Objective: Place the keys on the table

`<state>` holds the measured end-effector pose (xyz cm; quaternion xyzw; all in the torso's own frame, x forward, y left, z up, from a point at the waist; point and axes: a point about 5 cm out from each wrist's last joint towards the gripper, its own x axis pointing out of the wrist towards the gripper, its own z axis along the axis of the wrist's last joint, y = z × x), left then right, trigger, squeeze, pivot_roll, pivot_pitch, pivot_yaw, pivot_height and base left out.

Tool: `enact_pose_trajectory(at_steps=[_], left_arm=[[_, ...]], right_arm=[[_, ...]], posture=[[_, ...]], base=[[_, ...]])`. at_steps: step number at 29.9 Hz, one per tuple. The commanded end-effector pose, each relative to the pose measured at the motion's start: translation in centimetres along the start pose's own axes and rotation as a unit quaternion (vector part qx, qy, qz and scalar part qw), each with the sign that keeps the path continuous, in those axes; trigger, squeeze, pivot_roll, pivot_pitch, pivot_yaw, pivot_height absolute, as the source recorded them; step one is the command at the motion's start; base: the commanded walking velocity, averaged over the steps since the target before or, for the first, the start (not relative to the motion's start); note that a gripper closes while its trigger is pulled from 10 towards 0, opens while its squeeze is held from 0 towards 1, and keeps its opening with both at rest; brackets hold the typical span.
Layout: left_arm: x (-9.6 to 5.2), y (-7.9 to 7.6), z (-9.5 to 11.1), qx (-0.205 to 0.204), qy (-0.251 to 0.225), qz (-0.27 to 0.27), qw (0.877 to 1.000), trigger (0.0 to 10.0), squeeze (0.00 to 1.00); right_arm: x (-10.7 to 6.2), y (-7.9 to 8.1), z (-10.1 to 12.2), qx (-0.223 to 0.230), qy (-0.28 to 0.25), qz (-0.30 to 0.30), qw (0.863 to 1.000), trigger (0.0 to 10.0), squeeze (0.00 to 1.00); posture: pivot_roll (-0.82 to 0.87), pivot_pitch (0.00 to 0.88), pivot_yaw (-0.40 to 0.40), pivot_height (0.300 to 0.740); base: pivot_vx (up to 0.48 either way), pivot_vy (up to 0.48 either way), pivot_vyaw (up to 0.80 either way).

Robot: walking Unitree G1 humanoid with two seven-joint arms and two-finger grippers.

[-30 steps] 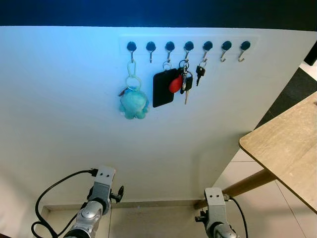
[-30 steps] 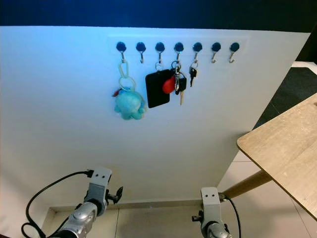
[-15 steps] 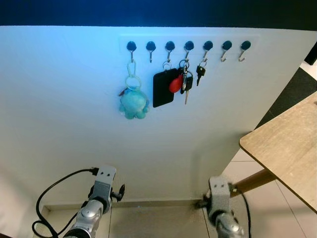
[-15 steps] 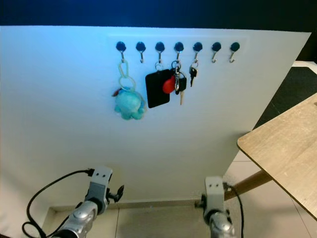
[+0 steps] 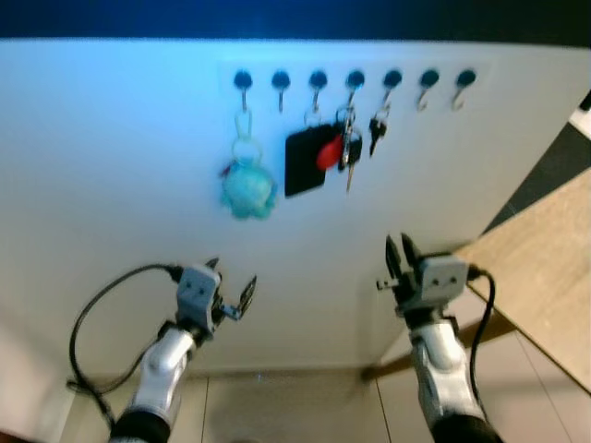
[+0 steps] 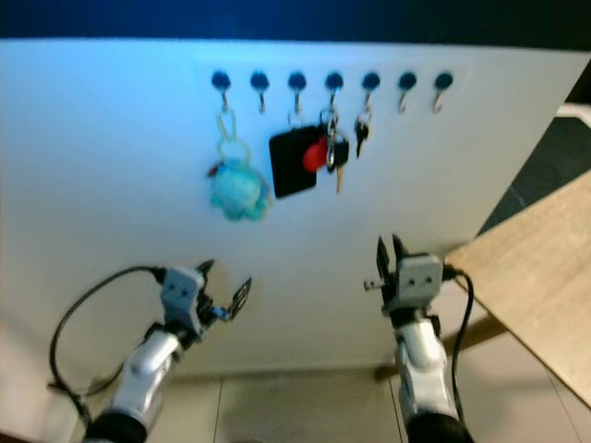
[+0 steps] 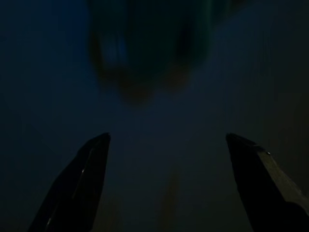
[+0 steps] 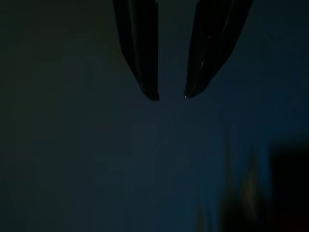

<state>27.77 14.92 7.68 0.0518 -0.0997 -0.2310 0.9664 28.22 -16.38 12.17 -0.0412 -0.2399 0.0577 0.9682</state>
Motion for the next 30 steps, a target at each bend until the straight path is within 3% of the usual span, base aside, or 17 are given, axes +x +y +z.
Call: enact_pose_trajectory(at_steps=[1, 6, 9, 11, 12, 13, 14, 20, 21, 22, 30], left_arm=[[-0.1, -0.5, 1.3, -0.005, -0.035, -0.01, 0.999, 10.0, 0.0], [0.3, -0.9, 3.3, 0.0, -0.078, -0.022, 0.997, 10.0, 0.0], [0.8, -1.2, 5.6, 0.001, -0.118, -0.033, 0.992, 10.0, 0.0], [0.9, -1.4, 6.6, -0.001, -0.134, -0.04, 0.99, 10.0, 0.0], [1.1, -1.5, 7.2, 0.001, -0.143, -0.042, 0.989, 10.0, 0.0], [1.2, -1.5, 7.7, 0.004, -0.151, -0.045, 0.988, 10.0, 0.0], [1.5, -1.6, 8.3, 0.006, -0.16, -0.047, 0.986, 10.0, 0.0], [2.2, -1.9, 9.8, 0.007, -0.181, -0.052, 0.982, 10.0, 0.0], [2.3, -2.0, 10.1, 0.006, -0.182, -0.052, 0.982, 10.0, 0.0], [2.3, -2.0, 10.3, 0.005, -0.183, -0.052, 0.982, 10.0, 0.0], [3.0, -1.9, 11.2, 0.005, -0.188, -0.044, 0.981, 10.0, 0.0]], right_arm=[[0.5, 0.4, 1.5, 0.005, -0.039, 0.003, 0.999, 10.0, 0.0], [1.5, 0.4, 3.6, 0.016, -0.084, -0.002, 0.996, 10.0, 0.0], [2.8, 0.4, 6.0, 0.038, -0.122, -0.005, 0.992, 10.0, 0.0], [3.3, 0.5, 6.4, 0.044, -0.123, -0.003, 0.991, 10.0, 0.0], [3.6, 0.5, 6.4, 0.036, -0.115, -0.001, 0.993, 10.0, 0.75], [3.8, 0.5, 6.4, 0.028, -0.109, 0.0, 0.994, 10.0, 0.75], [4.0, 0.7, 6.4, 0.035, -0.106, 0.004, 0.994, 10.0, 1.0], [4.7, 1.0, 6.2, 0.047, -0.091, 0.005, 0.995, 10.0, 0.99], [4.9, 1.0, 6.1, 0.047, -0.083, 0.004, 0.995, 10.0, 0.82], [5.2, 1.1, 6.1, 0.048, -0.076, 0.004, 0.996, 10.0, 0.0], [7.4, 2.0, 6.1, 0.068, -0.059, 0.031, 0.995, 10.0, 0.0]], posture=[[0.06, 0.06, -0.038, 0.74], [0.06, 0.061, -0.038, 0.74], [0.06, 0.061, -0.033, 0.74], [0.05, 0.06, -0.033, 0.74], [0.05, 0.059, -0.033, 0.74], [0.05, 0.059, -0.033, 0.74], [0.05, 0.058, -0.035, 0.74], [0.05, 0.052, -0.035, 0.74], [0.05, 0.052, -0.035, 0.74], [0.05, 0.049, -0.032, 0.74], [0.06, 0.05, -0.034, 0.74]], base=[[0.0, 0.0, 0.0], [0.0, 0.0, 0.0], [0.0, 0.0, 0.0], [0.0, 0.0, 0.0], [0.0, 0.0, 0.0], [0.0, 0.0, 0.0], [0.0, 0.0, 0.0], [0.0, 0.0, 0.0], [0.0, 0.0, 0.0], [0.0, 0.0, 0.0], [0.0, 0.0, 0.0]])
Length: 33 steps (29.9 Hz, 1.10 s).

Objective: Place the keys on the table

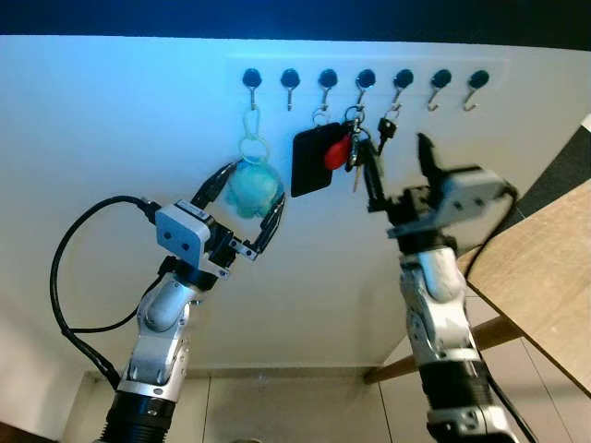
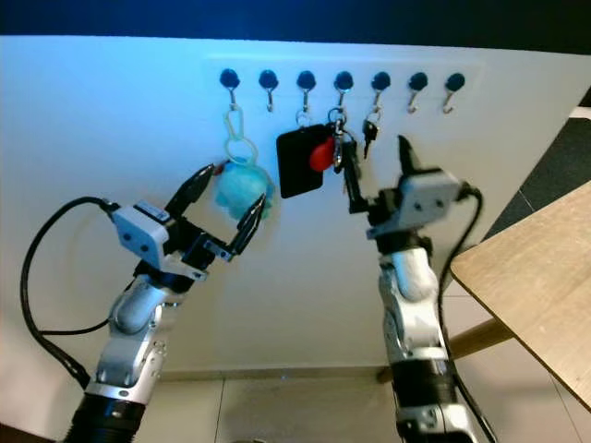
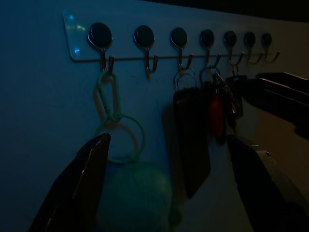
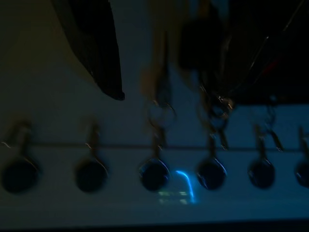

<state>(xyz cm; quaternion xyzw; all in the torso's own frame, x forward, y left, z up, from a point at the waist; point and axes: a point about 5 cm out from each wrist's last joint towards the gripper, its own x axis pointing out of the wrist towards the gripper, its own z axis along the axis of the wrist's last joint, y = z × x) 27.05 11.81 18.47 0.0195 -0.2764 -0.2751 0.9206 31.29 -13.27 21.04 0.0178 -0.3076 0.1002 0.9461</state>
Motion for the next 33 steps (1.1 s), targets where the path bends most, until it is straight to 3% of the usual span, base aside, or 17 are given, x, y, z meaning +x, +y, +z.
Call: enact_pose_trajectory(at_steps=[1, 8, 13, 23, 31, 32, 33], left_arm=[[0.5, -0.4, 0.2, -0.003, -0.003, -0.002, 1.0, 10.0, 0.0], [0.8, -0.4, 0.7, -0.008, -0.008, 0.0, 1.0, 10.0, 0.0], [1.1, -1.1, 1.4, -0.024, -0.014, -0.031, 0.999, 10.0, 0.0], [1.7, -2.5, 2.2, -0.046, -0.021, -0.081, 0.995, 10.0, 0.0], [2.0, -2.5, 2.4, -0.044, -0.022, -0.082, 0.995, 10.0, 0.0], [2.0, -2.4, 2.4, -0.043, -0.022, -0.08, 0.996, 10.0, 0.0], [2.0, -2.4, 2.5, -0.042, -0.021, -0.077, 0.996, 10.0, 0.0]], right_arm=[[0.2, 0.1, -0.5, 0.006, 0.017, 0.004, 1.0, 10.0, 0.0], [0.9, 0.8, -0.8, 0.005, 0.03, 0.028, 0.999, 10.0, 0.0], [0.9, 1.6, -1.3, 0.017, 0.053, 0.058, 0.997, 10.0, 0.0], [0.8, 1.5, -1.4, 0.023, 0.06, 0.063, 0.996, 10.0, 0.0], [0.8, 1.5, -1.3, 0.027, 0.062, 0.063, 0.996, 10.0, 0.0], [0.8, 1.5, -1.3, 0.029, 0.061, 0.063, 0.996, 2.8, 0.0], [0.8, 1.5, -1.3, 0.031, 0.06, 0.065, 0.996, 0.0, 0.0]], posture=[[0.06, 0.05, -0.034, 0.74], [0.06, 0.054, -0.039, 0.74], [0.06, 0.06, -0.046, 0.74], [0.05, 0.063, -0.043, 0.74], [0.05, 0.064, -0.043, 0.74], [0.05, 0.063, -0.043, 0.74], [0.06, 0.064, -0.043, 0.74]], base=[[0.0, 0.0, 0.0], [0.0, 0.0, 0.0], [0.0, 0.0, 0.0], [0.0, 0.0, 0.0], [0.0, 0.0, 0.0], [0.0, 0.0, 0.0], [0.0, 0.0, 0.0]])
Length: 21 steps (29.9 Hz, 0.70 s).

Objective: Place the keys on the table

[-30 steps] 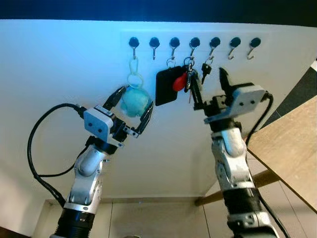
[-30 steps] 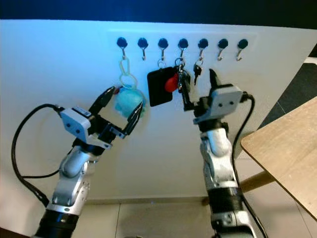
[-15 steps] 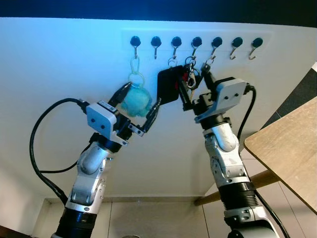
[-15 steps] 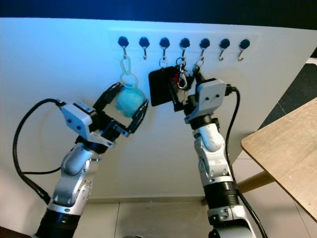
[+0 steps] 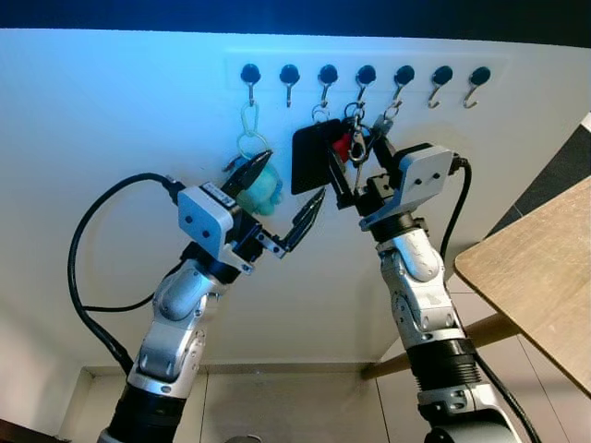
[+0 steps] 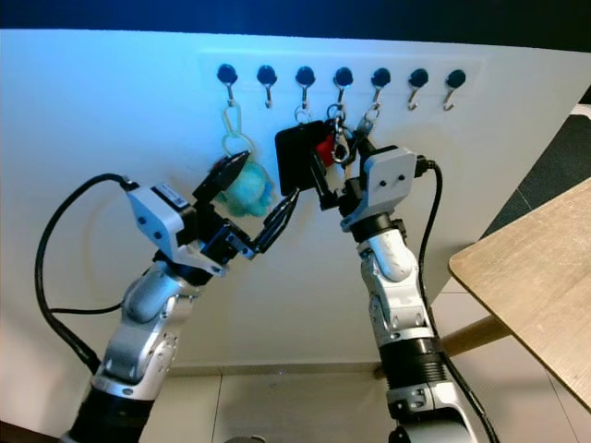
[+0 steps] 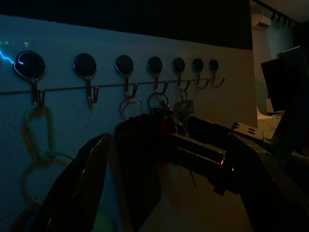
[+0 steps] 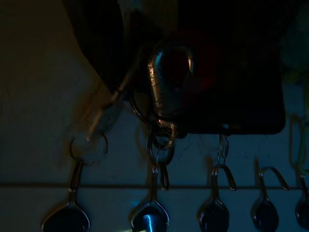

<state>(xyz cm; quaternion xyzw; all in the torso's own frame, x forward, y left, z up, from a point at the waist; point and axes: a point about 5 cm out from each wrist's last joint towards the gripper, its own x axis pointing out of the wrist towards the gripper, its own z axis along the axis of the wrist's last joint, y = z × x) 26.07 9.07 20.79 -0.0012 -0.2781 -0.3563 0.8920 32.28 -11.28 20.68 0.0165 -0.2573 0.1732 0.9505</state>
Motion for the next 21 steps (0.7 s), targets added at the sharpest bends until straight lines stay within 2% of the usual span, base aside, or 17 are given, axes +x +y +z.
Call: enact_pose_trajectory(at_steps=[1, 5, 6, 7, 8, 11, 12, 16, 17, 18, 21], left_arm=[[0.09, 0.08, 0.27, 0.001, -0.003, 0.001, 1.0, 10.0, 0.0], [0.07, 0.08, 0.25, 0.001, -0.001, 0.0, 1.0, 10.0, 0.0], [0.06, 0.07, 0.19, 0.003, 0.002, 0.0, 1.0, 10.0, 0.0], [0.06, 0.07, 0.19, 0.003, 0.002, 0.0, 1.0, 10.0, 0.0], [0.05, 0.07, 0.16, 0.004, 0.004, 0.0, 1.0, 10.0, 0.0], [0.03, 0.05, 0.11, 0.004, 0.006, 0.001, 1.0, 10.0, 0.0], [0.07, 0.04, 0.14, 0.004, 0.005, 0.001, 1.0, 10.0, 0.0], [0.21, 0.08, 0.25, 0.005, 0.003, 0.002, 1.0, 10.0, 0.0], [0.24, 0.1, 0.28, 0.006, 0.002, 0.001, 1.0, 10.0, 0.0], [0.26, 0.1, 0.31, 0.007, 0.002, 0.001, 1.0, 10.0, 0.0], [0.31, 0.05, 0.34, 0.007, 0.002, 0.0, 1.0, 10.0, 0.0]], right_arm=[[-0.13, -0.24, -0.19, 0.006, 0.009, -0.002, 1.0, 0.0, 0.0], [-0.1, -0.23, -0.15, 0.006, 0.008, -0.002, 1.0, 0.0, 0.0], [-0.08, -0.23, -0.14, 0.003, 0.009, -0.002, 1.0, 6.4, 0.0], [-0.08, -0.23, -0.14, 0.003, 0.009, -0.002, 1.0, 6.4, 0.0], [-0.06, -0.24, -0.09, 0.001, 0.008, -0.002, 1.0, 10.0, 0.0], [-0.03, -0.25, -0.01, 0.0, 0.007, -0.003, 1.0, 10.0, 0.0], [-0.02, -0.26, 0.06, 0.004, 0.004, -0.003, 1.0, 0.0, 0.0], [0.0, -0.29, 0.18, 0.004, 0.002, -0.002, 1.0, 0.0, 0.0], [-0.01, -0.31, 0.22, 0.002, 0.001, -0.003, 1.0, 1.9, 0.0], [0.01, -0.33, 0.28, -0.001, 0.001, -0.004, 1.0, 9.9, 0.0], [0.13, -0.37, 0.75, -0.006, -0.013, -0.006, 1.0, 10.0, 0.0]], posture=[[0.06, 0.064, -0.044, 0.74], [0.06, 0.065, -0.044, 0.74], [0.06, 0.065, -0.044, 0.74], [0.06, 0.065, -0.044, 0.74], [0.05, 0.065, -0.044, 0.74], [0.05, 0.066, -0.044, 0.74], [0.05, 0.065, -0.044, 0.74], [0.05, 0.065, -0.044, 0.74], [0.05, 0.065, -0.044, 0.74], [0.05, 0.066, -0.044, 0.74], [0.05, 0.066, -0.043, 0.74]], base=[[0.0, 0.0, 0.0], [0.0, 0.0, 0.0], [0.0, 0.0, 0.0], [0.0, 0.0, 0.0], [0.0, 0.0, 0.0], [0.0, 0.0, 0.0], [0.0, 0.0, 0.0], [0.0, 0.0, 0.0], [0.0, 0.0, 0.0], [0.0, 0.0, 0.0], [0.0, 0.0, 0.0]])
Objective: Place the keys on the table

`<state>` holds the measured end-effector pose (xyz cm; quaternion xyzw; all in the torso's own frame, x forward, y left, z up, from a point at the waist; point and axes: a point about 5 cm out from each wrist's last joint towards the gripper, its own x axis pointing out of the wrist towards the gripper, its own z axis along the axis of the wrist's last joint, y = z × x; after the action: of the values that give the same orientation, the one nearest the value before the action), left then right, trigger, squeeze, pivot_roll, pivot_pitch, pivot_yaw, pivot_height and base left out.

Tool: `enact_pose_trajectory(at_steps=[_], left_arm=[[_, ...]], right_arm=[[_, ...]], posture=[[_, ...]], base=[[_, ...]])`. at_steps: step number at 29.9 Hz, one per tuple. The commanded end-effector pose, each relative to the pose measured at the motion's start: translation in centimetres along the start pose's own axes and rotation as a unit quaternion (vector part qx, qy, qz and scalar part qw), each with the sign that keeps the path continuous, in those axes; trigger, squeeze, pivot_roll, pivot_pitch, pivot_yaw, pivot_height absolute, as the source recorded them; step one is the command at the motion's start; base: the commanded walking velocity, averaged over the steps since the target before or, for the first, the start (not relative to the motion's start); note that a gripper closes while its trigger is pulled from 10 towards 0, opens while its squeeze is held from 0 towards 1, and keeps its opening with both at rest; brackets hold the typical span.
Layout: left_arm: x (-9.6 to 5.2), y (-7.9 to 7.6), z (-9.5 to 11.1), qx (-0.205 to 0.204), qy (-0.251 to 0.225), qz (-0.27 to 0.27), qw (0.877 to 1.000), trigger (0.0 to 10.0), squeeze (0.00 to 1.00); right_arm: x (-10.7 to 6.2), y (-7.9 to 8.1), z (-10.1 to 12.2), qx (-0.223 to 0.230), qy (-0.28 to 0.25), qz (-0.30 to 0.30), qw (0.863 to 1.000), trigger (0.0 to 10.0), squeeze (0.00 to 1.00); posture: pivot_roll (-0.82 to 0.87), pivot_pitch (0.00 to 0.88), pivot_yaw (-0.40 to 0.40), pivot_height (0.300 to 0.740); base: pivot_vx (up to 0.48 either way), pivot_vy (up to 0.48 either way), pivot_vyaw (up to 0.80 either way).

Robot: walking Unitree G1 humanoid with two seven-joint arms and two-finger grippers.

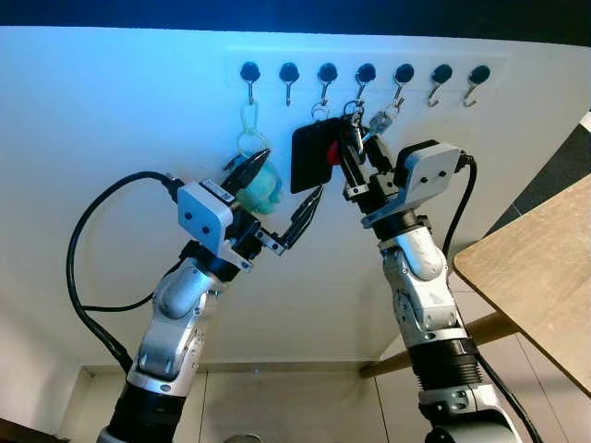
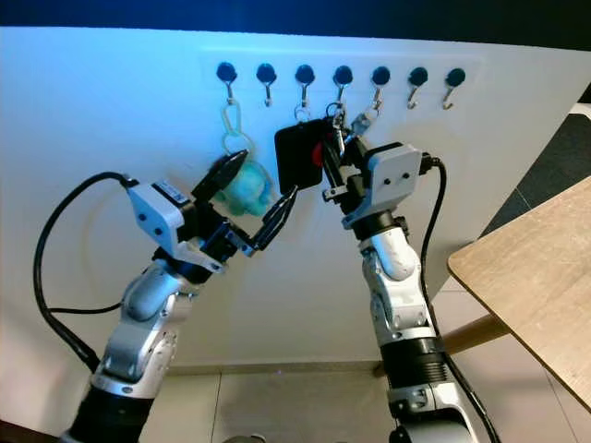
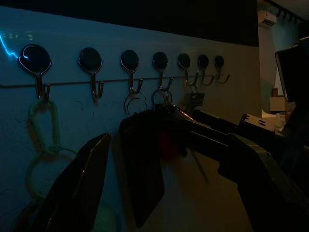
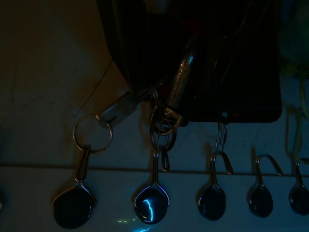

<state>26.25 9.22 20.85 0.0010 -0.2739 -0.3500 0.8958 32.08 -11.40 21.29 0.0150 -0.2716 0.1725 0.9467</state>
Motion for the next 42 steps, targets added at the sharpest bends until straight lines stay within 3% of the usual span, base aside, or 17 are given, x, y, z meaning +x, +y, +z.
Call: enact_pose_trajectory(at_steps=[1, 11, 15, 30, 33, 36, 42], left_arm=[[0.3, -0.2, 0.4, 0.003, -0.004, -0.006, 1.0, 10.0, 0.0], [0.3, -0.2, 0.1, -0.002, 0.002, -0.002, 1.0, 10.0, 0.0], [0.3, -0.1, 0.1, -0.001, 0.003, -0.001, 1.0, 10.0, 0.0], [0.3, -0.3, 0.1, -0.001, 0.004, -0.005, 1.0, 10.0, 0.0], [0.3, -0.3, 0.1, 0.0, 0.005, -0.009, 1.0, 10.0, 0.0], [0.3, -0.5, 0.0, 0.001, 0.007, -0.016, 1.0, 10.0, 0.0], [0.3, -0.7, 0.0, 0.002, 0.008, -0.022, 1.0, 10.0, 0.0]], right_arm=[[0.1, -0.3, 0.3, -0.003, -0.006, -0.008, 1.0, 10.0, 0.0], [0.5, -0.6, 2.8, -0.024, -0.079, -0.024, 0.996, 10.0, 0.0], [1.3, -0.5, 5.0, -0.035, -0.12, -0.022, 0.992, 10.0, 0.0], [1.8, 0.2, 6.4, -0.037, -0.146, -0.01, 0.988, 10.0, 0.0], [1.9, 0.6, 6.1, -0.034, -0.133, 0.003, 0.991, 10.0, 0.0], [1.8, 1.0, 4.4, -0.035, -0.078, 0.017, 0.996, 10.0, 0.0], [0.6, 0.3, 1.7, -0.031, -0.008, -0.015, 0.999, 10.0, 0.0]], posture=[[0.05, 0.067, -0.044, 0.74], [0.05, 0.07, -0.043, 0.74], [0.05, 0.071, -0.042, 0.74], [0.05, 0.074, -0.042, 0.74], [0.05, 0.072, -0.041, 0.74], [0.04, 0.066, -0.041, 0.74], [0.05, 0.061, -0.042, 0.74]], base=[[0.0, 0.0, 0.0], [0.0, 0.0, 0.0], [0.0, 0.0, 0.0], [0.0, 0.0, 0.0], [0.0, 0.0, 0.0], [0.0, 0.0, 0.0], [0.0, 0.0, 0.0]])
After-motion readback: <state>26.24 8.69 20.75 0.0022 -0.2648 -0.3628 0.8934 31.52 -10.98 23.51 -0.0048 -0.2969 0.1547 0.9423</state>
